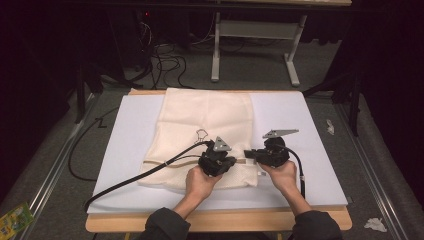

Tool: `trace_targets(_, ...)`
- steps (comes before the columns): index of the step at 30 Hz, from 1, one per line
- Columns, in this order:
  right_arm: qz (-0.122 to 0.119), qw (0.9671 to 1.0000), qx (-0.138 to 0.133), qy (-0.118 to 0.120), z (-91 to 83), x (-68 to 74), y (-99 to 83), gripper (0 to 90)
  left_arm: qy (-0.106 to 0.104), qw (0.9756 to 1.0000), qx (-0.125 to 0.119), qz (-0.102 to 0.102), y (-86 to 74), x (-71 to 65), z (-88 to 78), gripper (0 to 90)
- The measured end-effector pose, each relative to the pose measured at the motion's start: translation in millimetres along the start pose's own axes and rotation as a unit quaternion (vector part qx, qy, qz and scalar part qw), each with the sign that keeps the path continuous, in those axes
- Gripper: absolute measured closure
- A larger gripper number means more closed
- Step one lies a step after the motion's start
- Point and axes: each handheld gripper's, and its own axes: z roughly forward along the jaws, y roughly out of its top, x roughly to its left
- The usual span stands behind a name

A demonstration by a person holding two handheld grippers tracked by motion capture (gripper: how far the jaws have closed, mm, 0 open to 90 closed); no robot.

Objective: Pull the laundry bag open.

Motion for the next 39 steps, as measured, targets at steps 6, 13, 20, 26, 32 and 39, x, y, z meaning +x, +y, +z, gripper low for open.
trace_targets(6, 0.004, 1.0, 0.001, -0.002, -0.3, -1.2, -0.6, 88.9, 0.0, 1.0, -0.001, -0.003, -3.0, 3.8, -3.4, 87.3)
trace_targets(13, 0.005, 1.0, 0.001, -0.002, 0.1, -1.4, -0.3, 88.9, 0.002, 1.0, -0.001, -0.003, -3.6, 4.6, -4.8, 87.3)
trace_targets(20, 0.007, 1.0, 0.002, -0.005, 0.7, -4.8, -1.5, 88.9, 0.004, 1.0, -0.001, -0.008, -6.8, 7.9, -6.7, 87.3)
trace_targets(26, 0.009, 1.0, 0.001, -0.004, 0.2, -4.5, -1.3, 89.0, 0.003, 1.0, -0.003, -0.009, -7.8, 8.7, -7.8, 87.3)
trace_targets(32, 0.009, 0.9999, 0.002, -0.009, 0.1, -6.7, -1.8, 89.0, 0.003, 0.9998, -0.008, -0.018, -11.9, 11.2, -9.0, 87.3)
trace_targets(39, 0.011, 0.9999, 0.002, -0.012, 0.4, -7.1, -1.7, 88.9, 0.007, 0.9997, -0.01, -0.02, -14.4, 15.5, -13.8, 87.3)
